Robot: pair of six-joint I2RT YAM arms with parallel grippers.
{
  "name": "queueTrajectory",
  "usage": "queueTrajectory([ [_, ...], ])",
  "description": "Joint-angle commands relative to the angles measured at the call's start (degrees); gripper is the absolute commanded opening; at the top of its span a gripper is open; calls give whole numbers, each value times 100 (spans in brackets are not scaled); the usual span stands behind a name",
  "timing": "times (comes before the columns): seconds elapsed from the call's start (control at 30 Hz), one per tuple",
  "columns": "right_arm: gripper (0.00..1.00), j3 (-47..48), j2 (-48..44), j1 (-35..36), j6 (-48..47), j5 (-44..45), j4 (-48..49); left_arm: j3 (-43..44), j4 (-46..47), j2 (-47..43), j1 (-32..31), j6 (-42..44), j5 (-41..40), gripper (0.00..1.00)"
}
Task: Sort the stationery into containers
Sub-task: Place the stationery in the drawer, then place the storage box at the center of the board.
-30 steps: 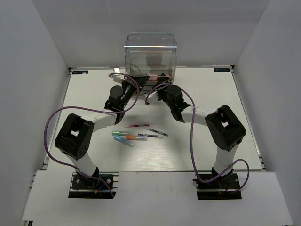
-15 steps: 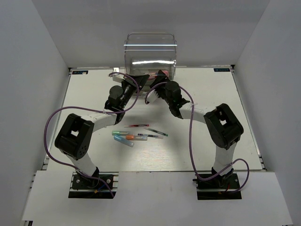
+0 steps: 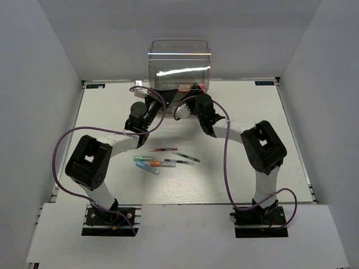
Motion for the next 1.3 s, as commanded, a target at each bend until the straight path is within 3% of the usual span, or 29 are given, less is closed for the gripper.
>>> queueTrajectory([
  [0.0, 0, 21, -129, -2, -274, -52, 27, 130, 166, -218, -4, 114, -26, 10],
  [0.2, 0, 47, -85, 15, -494, -87, -157, 130, 166, -218, -4, 114, -26, 10],
  [0.23, 9, 38, -94, 16, -495, -97, -166, 130, 166, -218, -4, 114, -26, 10],
  [0.27, 31, 21, -102, 16, -495, -105, -192, 130, 166, -218, -4, 114, -26, 10],
  [0.3, 41, 12, -111, 16, -495, -158, -201, 130, 166, -218, -4, 114, -26, 10],
  [0.33, 60, 3, -120, -2, -503, -176, -184, 130, 166, -218, -4, 114, -26, 10],
  [0.4, 74, -75, -173, 15, -494, -237, -114, 130, 166, -218, -4, 114, -26, 10],
  [0.5, 88, -163, -234, 16, -416, -351, 18, 130, 166, -218, -4, 114, -26, 10],
  [0.77, 88, -778, -849, 16, 102, -1010, 89, 130, 166, -218, -4, 114, -26, 10],
  [1.03, 84, -2070, -1930, 33, 665, -2355, -227, 130, 219, -165, -4, 114, -26, 10],
  [1.17, 78, -2378, -2203, 42, 1286, -2452, -385, 130, 219, -165, -4, 114, 26, 10],
  [1.27, 60, -2467, -2475, 33, 1954, -2452, -857, 7, 157, -113, -4, 114, 26, 11],
])
